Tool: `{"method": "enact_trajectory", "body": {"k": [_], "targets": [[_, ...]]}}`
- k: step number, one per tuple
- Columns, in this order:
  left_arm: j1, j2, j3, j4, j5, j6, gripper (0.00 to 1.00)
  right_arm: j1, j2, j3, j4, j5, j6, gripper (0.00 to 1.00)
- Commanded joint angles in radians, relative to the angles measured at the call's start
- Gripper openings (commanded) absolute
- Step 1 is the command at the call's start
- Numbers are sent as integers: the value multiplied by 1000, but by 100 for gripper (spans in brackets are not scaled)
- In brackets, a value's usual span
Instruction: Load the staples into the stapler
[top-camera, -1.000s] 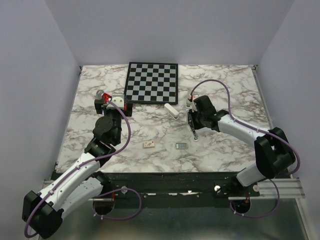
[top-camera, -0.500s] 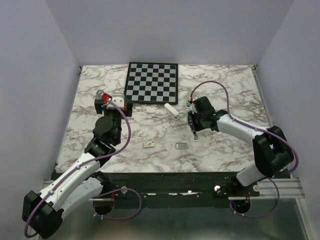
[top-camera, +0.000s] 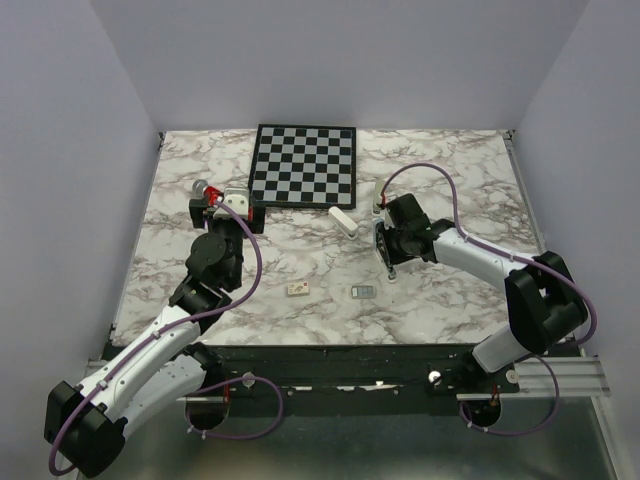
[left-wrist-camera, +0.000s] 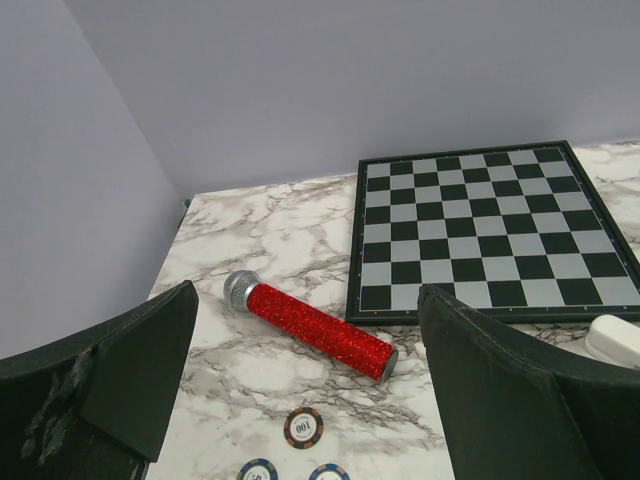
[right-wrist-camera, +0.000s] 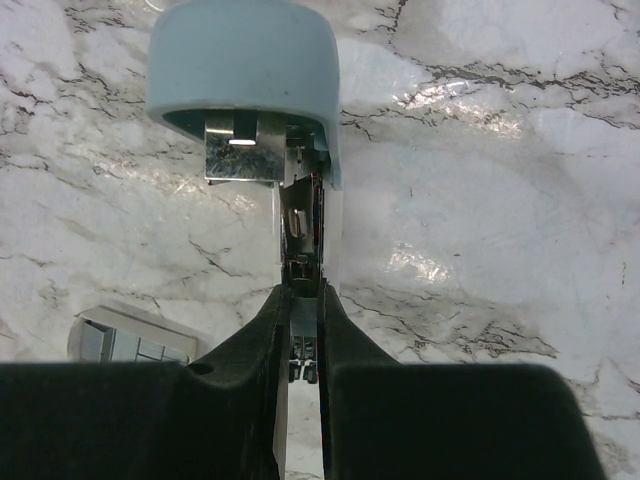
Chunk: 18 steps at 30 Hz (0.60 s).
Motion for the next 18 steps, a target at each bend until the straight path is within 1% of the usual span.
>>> {"method": "enact_trajectory", "body": {"k": [1,9,18], "targets": [[-6,-16,-11,25,-20,8,99,6,19,35,-20,-16,-2,18],[-6,-12,-11,26,-18,8,99,6,-23,-5,44,-28,8,18],[-6,-14,-13,25,-18,8,99,6,-4,10,15,8,32,18]]}}
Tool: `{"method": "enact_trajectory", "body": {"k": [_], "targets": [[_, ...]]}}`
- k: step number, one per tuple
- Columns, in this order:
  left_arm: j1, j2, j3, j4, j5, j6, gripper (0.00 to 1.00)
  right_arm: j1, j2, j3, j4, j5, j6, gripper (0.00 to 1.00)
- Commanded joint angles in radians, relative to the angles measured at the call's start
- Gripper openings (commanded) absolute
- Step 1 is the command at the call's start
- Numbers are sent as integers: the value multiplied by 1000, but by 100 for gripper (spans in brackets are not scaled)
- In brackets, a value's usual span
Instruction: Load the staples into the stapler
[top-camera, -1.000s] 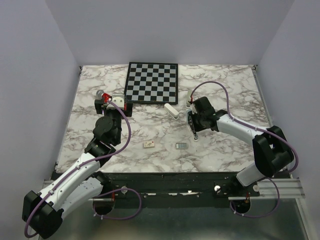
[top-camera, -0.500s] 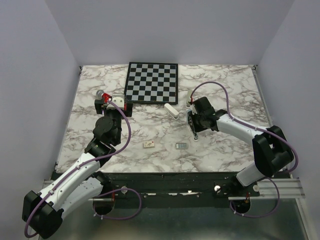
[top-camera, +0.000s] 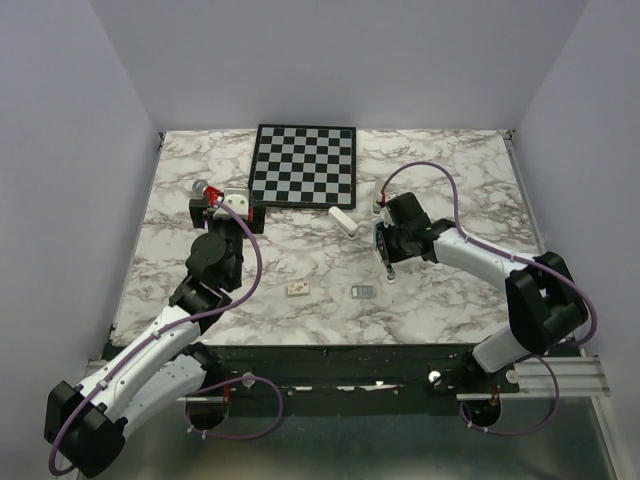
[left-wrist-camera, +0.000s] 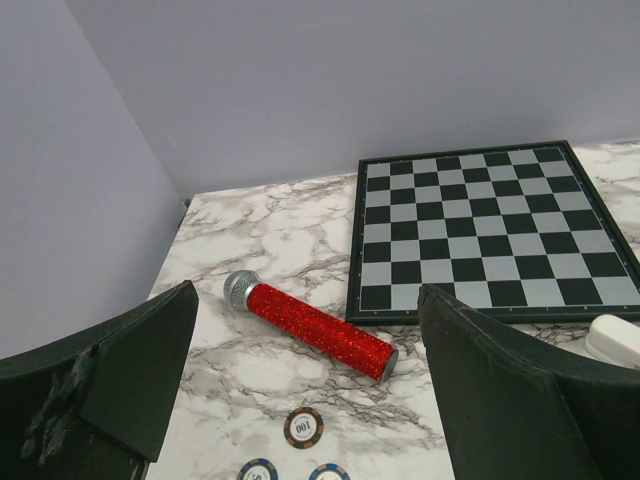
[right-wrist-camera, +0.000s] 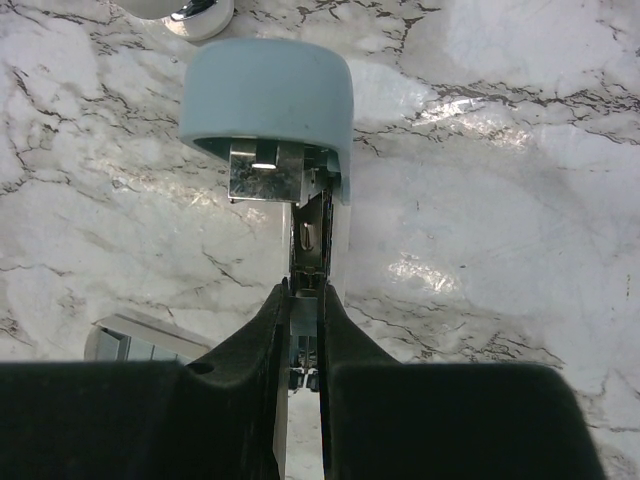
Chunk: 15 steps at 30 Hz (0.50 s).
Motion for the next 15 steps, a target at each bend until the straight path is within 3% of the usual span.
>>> {"method": "enact_trajectory", "body": {"k": [1,15], "targets": [[-6,-14,-12,25,-18,11,99,6,4,10,-17,30,30,18],[-6,-20,-14,28,-22,12,99,6,27,36,-50,24,36,18]]}}
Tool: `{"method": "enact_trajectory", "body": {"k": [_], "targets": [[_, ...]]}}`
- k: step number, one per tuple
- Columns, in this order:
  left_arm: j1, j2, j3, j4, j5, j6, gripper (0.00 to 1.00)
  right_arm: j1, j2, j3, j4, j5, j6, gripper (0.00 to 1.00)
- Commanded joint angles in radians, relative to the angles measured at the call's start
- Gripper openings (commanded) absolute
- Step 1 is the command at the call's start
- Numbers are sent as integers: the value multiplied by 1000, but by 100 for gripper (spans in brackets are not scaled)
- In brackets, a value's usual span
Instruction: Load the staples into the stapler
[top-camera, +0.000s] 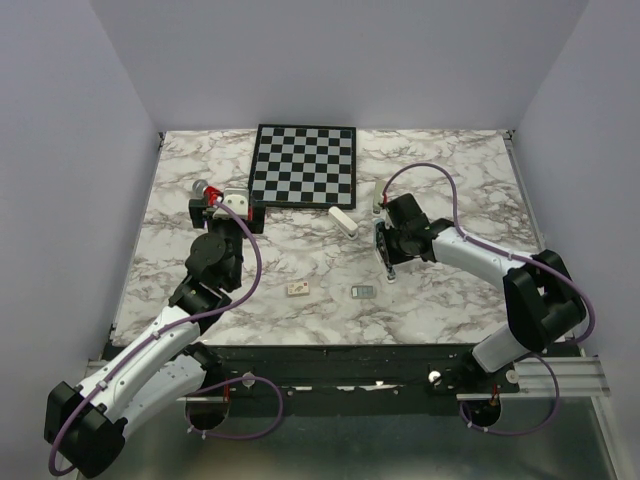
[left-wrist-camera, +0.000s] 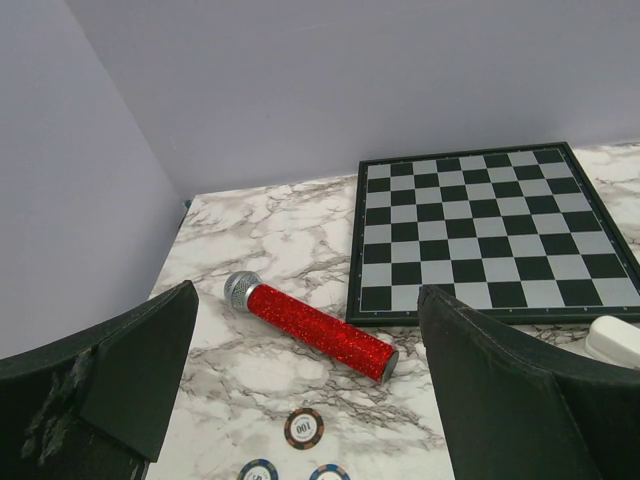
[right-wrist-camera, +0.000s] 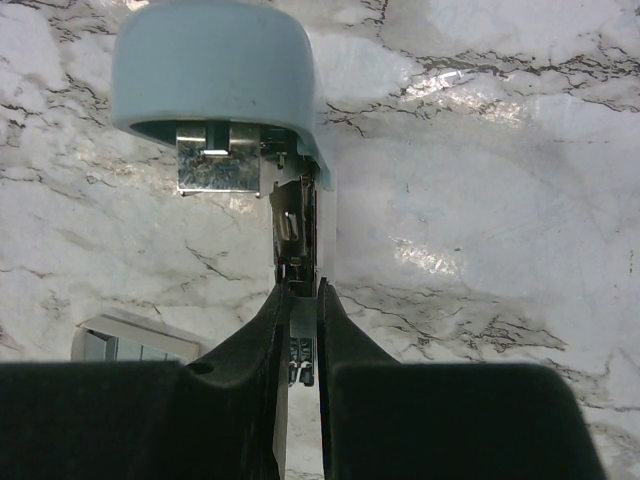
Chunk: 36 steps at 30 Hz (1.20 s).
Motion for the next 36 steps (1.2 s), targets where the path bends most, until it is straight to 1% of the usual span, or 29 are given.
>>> {"method": "enact_trajectory", "body": {"k": [1,11,27,36], "targets": [[-6,-17,-12,27,-22,13,99,6,11,29,-17,-7,-7,18],[-6,-15,-12,27,-22,12,99,6,-66,-3,58,-27,2,18],[-6,-18,-13,27,-17,7,99,6,-18,-36,41,-11,85,17],[-6,-20,-13,27,-15,4,99,6,-39,-46,34,26,104,16]]}}
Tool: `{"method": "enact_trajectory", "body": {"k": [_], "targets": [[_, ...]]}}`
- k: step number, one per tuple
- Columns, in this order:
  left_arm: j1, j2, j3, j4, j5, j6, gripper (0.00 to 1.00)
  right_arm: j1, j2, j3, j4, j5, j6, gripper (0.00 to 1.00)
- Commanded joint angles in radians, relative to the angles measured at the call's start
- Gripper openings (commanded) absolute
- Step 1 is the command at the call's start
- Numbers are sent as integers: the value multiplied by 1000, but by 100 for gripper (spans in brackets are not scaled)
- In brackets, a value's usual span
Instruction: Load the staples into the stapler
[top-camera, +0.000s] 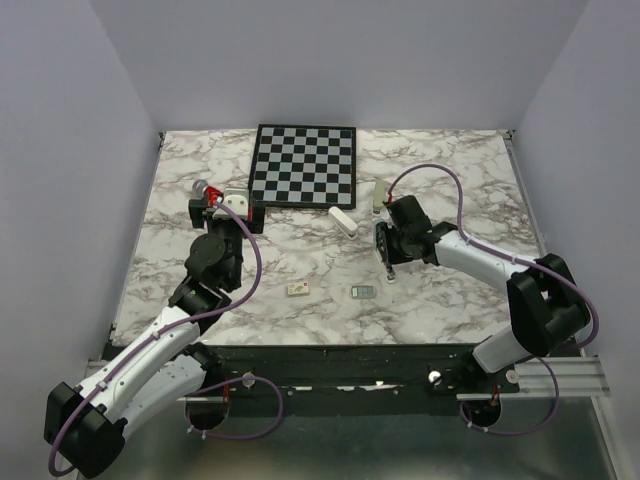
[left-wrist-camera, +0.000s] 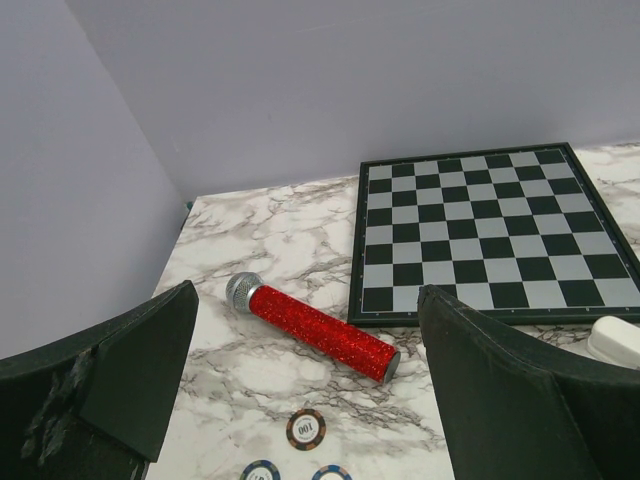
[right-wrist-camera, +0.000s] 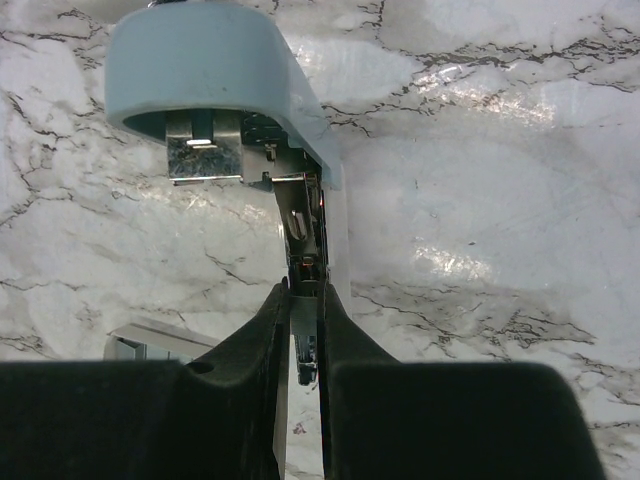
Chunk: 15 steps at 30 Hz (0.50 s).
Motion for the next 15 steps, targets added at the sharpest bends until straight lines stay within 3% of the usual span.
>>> {"method": "enact_trajectory", "body": {"k": [1,15], "targets": [[-6,-16,-11,22,-16,-3,99,6,-15,-18,-6,30,18,15],[-6,-20,-13,22,-13,-4,99,6,-65,-24,20,50,12,14]]}}
